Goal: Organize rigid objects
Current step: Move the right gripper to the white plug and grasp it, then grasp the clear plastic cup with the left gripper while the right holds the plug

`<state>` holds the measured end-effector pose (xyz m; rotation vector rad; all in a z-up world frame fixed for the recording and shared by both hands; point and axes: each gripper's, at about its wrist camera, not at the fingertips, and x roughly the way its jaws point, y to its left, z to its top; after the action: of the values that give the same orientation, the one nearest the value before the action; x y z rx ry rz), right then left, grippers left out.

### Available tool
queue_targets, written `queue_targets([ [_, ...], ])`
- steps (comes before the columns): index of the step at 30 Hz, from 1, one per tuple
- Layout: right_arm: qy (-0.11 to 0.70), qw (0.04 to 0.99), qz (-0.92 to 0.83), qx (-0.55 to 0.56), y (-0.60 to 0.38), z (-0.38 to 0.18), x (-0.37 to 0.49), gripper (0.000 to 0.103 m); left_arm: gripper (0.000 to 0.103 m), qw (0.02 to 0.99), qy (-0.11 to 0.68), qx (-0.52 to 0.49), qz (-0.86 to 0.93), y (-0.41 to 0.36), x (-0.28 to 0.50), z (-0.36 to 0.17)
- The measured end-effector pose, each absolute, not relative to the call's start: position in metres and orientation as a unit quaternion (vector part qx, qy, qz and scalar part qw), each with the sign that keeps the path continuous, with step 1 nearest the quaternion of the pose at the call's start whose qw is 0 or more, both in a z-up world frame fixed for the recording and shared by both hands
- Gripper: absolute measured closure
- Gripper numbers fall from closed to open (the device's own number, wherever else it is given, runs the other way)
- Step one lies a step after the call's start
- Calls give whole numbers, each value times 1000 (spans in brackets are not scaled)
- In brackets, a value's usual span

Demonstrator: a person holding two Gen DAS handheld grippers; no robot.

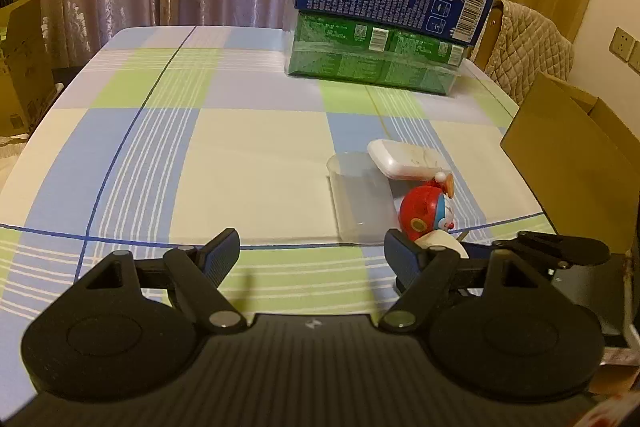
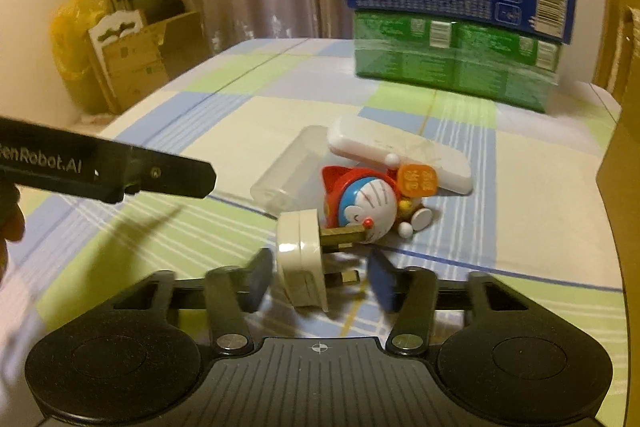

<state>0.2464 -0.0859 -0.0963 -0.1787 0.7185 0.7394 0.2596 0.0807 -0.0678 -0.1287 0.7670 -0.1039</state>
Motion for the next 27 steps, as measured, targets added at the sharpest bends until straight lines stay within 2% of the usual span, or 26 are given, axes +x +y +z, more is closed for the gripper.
queue_targets([
  [3,341,868,349,-90,-84,-98,246,68,27,924,374,-61,-52,80,259,-68],
  [10,372,872,311,-65,-94,-88,246,69,27,923,375,-57,-64,77,263,-72],
  [23,369,898,240,-27,-142,-43,244,69,27,922,371,-41,-102,53,293,-87],
  [27,372,899,232,-13,-148,-43,253,69,33,923,370,-26,-104,39,306,-93],
])
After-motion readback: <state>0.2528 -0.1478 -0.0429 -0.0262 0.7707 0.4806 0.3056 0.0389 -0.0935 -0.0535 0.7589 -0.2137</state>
